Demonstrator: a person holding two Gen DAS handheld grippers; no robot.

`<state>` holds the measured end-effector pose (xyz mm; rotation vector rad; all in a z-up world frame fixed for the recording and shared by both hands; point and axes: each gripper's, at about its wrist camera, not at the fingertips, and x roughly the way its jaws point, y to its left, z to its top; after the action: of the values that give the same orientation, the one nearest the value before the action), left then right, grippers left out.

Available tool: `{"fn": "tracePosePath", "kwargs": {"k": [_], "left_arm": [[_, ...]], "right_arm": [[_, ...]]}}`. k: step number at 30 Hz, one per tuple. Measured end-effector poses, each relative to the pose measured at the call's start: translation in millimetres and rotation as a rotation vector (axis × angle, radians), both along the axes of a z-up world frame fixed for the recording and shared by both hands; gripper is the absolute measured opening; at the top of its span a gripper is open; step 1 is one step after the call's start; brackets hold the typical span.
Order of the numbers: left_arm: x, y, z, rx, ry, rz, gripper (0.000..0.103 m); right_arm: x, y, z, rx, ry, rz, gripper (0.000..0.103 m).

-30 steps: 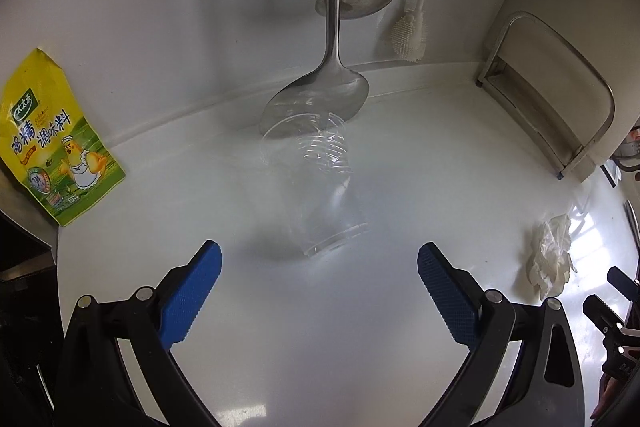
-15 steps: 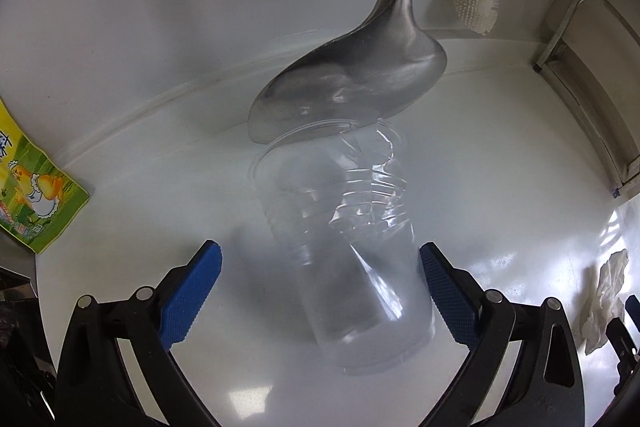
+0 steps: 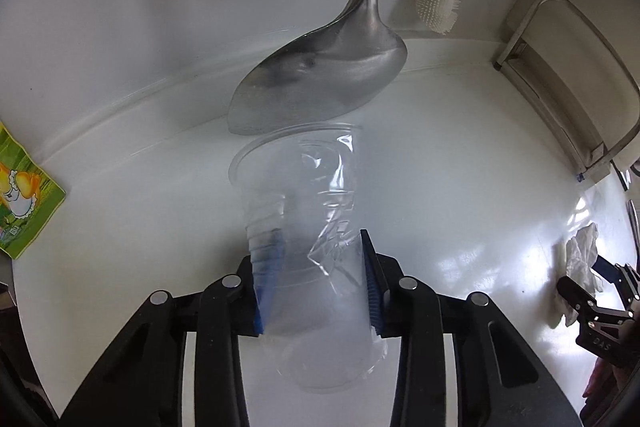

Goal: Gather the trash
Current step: 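Grasp the clear plastic cup with the left tool while the right tool grasps the white tissue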

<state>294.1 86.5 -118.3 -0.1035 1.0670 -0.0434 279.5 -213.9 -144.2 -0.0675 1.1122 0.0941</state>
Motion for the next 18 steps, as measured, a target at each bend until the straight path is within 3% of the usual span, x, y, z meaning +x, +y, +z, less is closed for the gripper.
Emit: {"fn": "tracePosePath", "kwargs": {"k": [2, 4, 6, 18], "left_arm": [[-8.2, 1.7, 3.8, -0.01, -0.008, -0.007, 0.033], [-18.1, 0.2, 8.4, -0.012, -0.02, -0.016, 0.033], [-26.5, -4.8, 13.8, -0.006, -0.036, -0.027, 0.033], [-41.5, -32.9, 34.3, 0.008, -0.073, -0.053, 0.033]], "right_arm": [[2.4, 0.3, -0.3, 0.017, 0.006, 0.015, 0.079], [2.5, 5.3, 3.7, 0.018, 0.001, 0.059, 0.058], [2.1, 11.5, 7.1, 0.011, 0.011, 0.089, 0.006], [-36.9, 4.9, 25.4, 0.069, 0.028, 0.114, 0.006]]}}
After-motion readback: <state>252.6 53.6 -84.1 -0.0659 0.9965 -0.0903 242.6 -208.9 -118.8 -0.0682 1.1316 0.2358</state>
